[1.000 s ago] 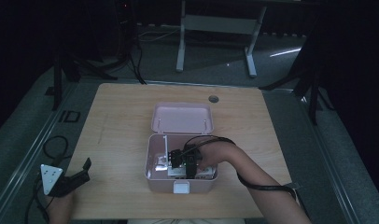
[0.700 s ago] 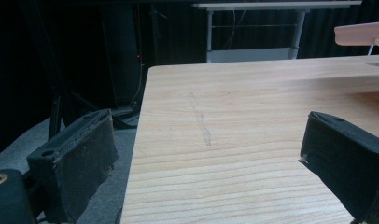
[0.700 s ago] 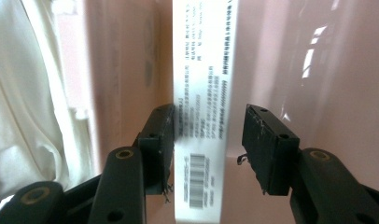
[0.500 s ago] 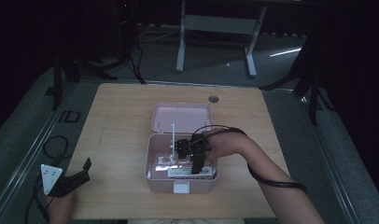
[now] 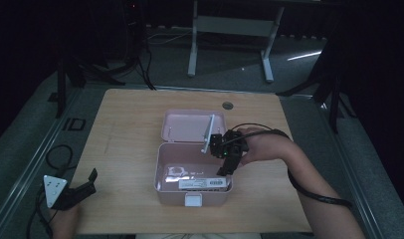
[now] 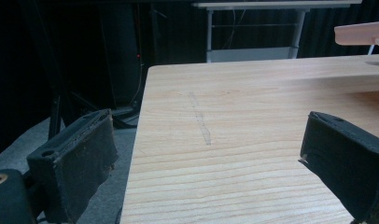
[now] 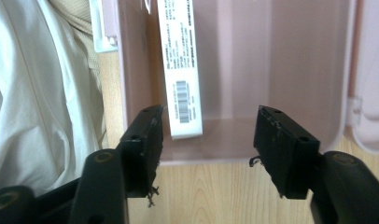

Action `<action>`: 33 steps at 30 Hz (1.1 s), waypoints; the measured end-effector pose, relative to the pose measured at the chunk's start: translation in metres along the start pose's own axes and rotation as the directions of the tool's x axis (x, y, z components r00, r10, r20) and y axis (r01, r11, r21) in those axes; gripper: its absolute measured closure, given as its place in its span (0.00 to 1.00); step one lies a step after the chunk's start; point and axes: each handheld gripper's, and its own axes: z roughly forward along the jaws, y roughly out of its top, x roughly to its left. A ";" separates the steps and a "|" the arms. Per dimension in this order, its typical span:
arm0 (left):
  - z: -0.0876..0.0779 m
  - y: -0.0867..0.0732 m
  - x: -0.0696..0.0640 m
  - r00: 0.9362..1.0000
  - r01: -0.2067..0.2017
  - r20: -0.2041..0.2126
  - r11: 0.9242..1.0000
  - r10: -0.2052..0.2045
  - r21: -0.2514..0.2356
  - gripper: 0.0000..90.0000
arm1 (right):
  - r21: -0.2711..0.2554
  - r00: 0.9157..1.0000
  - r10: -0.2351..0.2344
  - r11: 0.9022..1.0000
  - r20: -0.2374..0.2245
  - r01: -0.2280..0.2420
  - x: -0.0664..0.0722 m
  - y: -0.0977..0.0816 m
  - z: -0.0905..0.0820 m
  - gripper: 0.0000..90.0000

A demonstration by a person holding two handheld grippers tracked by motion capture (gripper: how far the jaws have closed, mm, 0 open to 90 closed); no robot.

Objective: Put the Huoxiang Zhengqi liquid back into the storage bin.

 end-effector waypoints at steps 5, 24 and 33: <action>0.000 0.000 0.000 1.000 0.001 0.000 1.000 -0.001 -0.003 0.04 | -0.060 0.998 0.057 0.997 0.010 -0.057 -0.007 -0.016 -0.008 0.32; -0.001 0.000 0.001 1.000 0.010 0.009 1.000 -0.010 -0.002 0.04 | -0.162 0.975 0.219 0.964 0.041 -0.210 -0.041 -0.090 0.034 0.17; -0.001 0.000 0.001 1.000 0.010 0.011 1.000 -0.010 -0.003 0.04 | -0.302 0.945 0.314 0.913 0.089 -0.275 -0.051 -0.119 0.068 0.15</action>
